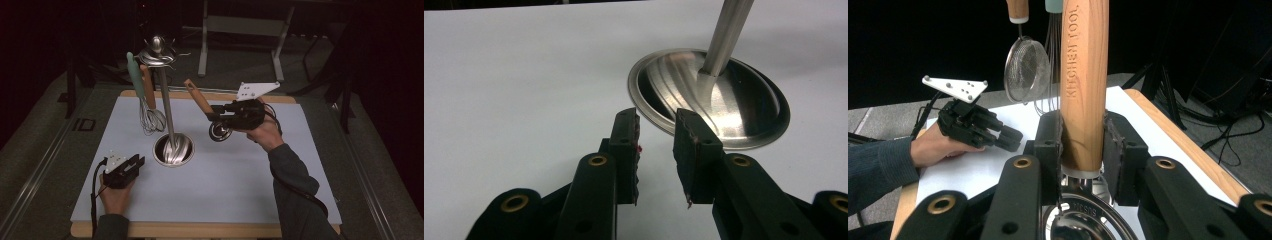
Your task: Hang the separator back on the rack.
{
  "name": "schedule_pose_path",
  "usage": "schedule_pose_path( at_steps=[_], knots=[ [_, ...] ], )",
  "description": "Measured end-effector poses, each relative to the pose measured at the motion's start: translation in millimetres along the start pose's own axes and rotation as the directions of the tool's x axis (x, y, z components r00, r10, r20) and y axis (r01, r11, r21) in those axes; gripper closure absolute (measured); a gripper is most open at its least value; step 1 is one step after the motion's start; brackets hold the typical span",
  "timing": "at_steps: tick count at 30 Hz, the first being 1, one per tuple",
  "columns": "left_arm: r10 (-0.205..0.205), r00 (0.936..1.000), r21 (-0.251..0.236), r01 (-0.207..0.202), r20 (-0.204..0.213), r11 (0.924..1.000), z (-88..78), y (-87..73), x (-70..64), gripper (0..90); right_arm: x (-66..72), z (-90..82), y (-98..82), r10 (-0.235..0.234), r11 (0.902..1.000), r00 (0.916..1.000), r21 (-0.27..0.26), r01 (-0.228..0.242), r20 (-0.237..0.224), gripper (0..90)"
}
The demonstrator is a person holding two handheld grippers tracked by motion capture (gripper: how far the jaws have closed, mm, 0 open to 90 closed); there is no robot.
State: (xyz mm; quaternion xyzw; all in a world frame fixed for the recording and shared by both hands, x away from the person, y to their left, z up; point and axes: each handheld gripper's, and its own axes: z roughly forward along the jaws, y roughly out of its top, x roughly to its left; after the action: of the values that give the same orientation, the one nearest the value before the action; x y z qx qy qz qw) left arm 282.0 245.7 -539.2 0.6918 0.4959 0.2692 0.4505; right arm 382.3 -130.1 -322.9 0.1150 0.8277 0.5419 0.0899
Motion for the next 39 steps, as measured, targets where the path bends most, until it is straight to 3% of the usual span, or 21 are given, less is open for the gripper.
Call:
schedule_pose_path(
  at_steps=[15, 39],
  knots=[
    [-0.002, 1.0000, 0.001, 0.002, 0.001, 1.0000, -0.1, 0.0, 0.3, 71.9, 3.0, -4.4, 17.5, -0.037, 0.9990, 0.9993, -0.023, 0.037, -0.002, 70.8],
    [-0.001, 1.0000, 0.000, 0.001, -0.001, 1.0000, 0.0, 0.0, 0.2, 71.9, 5.4, -9.9, 25.7, -0.037, 0.9967, 0.9993, -0.073, 0.037, -0.003, 70.7]
  ],
)
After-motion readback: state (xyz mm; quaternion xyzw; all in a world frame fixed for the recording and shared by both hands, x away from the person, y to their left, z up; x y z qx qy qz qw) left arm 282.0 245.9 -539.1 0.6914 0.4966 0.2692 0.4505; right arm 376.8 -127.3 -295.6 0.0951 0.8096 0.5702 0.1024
